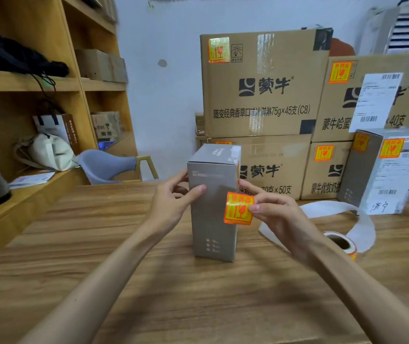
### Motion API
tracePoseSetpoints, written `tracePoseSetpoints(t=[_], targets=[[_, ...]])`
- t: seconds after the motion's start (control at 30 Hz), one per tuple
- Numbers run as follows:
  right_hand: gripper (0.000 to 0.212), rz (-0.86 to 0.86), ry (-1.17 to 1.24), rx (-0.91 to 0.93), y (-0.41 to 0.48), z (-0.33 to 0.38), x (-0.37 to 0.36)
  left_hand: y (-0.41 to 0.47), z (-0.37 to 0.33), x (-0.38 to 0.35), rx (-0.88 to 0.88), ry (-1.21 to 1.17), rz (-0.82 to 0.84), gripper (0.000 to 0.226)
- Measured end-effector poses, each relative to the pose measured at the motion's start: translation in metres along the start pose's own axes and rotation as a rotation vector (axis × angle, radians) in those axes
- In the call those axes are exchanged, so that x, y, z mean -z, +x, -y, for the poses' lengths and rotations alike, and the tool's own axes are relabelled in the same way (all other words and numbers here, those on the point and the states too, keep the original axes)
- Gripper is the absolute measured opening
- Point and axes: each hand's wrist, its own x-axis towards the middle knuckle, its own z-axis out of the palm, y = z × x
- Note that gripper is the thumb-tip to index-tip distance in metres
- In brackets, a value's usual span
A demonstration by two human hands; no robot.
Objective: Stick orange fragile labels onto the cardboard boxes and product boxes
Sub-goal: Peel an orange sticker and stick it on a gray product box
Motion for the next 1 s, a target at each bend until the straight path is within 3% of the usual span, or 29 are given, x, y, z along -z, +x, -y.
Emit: tracePoseSetpoints(t=[0.17, 0.3, 0.57, 0.67, 0.8, 1.0], targets=[[0.006, 0.057, -0.003, -0.023, 0.01, 0.004, 0.0, -0.013, -0.004, -0.006, -0.048, 0.148, -0.121, 0.066], [0.005, 0.077, -0.06, -0.009, 0.013, 0.004, 0.002, -0.015, -0.005, -0.006, -0.037, 0.193, -0.122, 0.07], [0.013, -0.032, -0.367, 0.24, 0.007, 0.038, -0.001, -0.019, -0.014, 0.01, -0.201, 0.277, -0.11, 0.052], [0.008, -0.02, -0.519, 0.333, 0.01, 0.05, -0.017, -0.014, -0.022, 0.015, -0.222, 0.229, -0.031, 0.049], [0.015, 0.03, -0.688, 0.394, 0.021, 0.049, -0.036, -0.009, -0.028, 0.019, -0.217, 0.218, 0.056, 0.045], [0.019, -0.025, -0.645, 0.383, 0.031, 0.029, -0.042, -0.008, -0.027, 0.021, -0.204, 0.172, 0.085, 0.047]])
